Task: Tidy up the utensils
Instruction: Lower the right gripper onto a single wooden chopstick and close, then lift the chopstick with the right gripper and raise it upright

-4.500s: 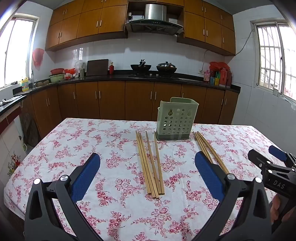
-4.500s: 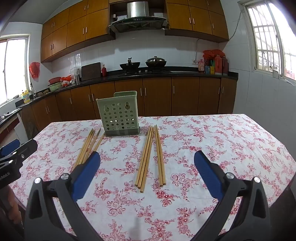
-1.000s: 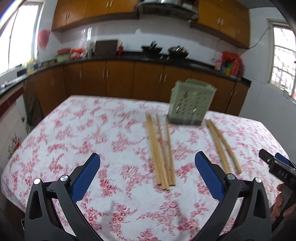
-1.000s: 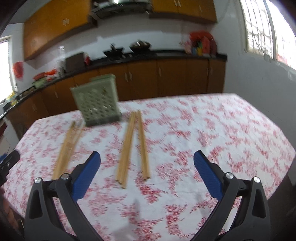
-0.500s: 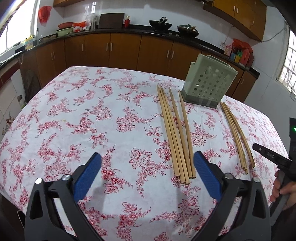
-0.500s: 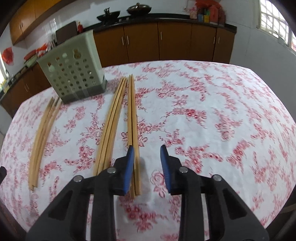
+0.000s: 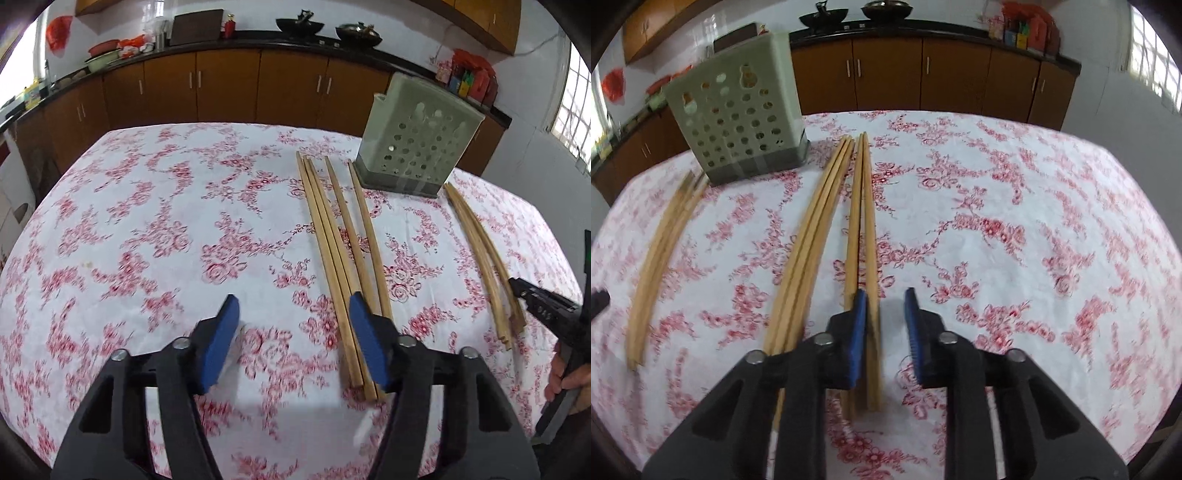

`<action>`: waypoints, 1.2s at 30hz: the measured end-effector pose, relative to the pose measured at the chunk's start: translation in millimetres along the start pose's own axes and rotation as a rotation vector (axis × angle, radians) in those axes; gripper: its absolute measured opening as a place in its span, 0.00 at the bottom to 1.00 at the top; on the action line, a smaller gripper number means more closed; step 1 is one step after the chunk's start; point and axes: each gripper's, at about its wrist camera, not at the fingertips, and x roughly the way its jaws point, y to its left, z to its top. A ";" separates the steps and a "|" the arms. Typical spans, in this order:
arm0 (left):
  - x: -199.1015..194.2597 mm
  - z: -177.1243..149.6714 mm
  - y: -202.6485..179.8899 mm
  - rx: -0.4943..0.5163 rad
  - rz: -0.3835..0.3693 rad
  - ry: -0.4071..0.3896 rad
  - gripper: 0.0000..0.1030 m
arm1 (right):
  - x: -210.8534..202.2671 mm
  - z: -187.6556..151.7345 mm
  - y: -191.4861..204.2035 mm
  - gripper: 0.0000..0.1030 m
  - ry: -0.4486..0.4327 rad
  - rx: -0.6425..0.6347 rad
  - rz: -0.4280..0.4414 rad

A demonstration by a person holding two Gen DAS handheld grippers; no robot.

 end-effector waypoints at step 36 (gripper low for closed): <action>47.1 23.8 -13.7 0.051 0.030 0.076 0.12 | -0.3 -1.4 -9.8 0.11 -0.033 0.021 -0.029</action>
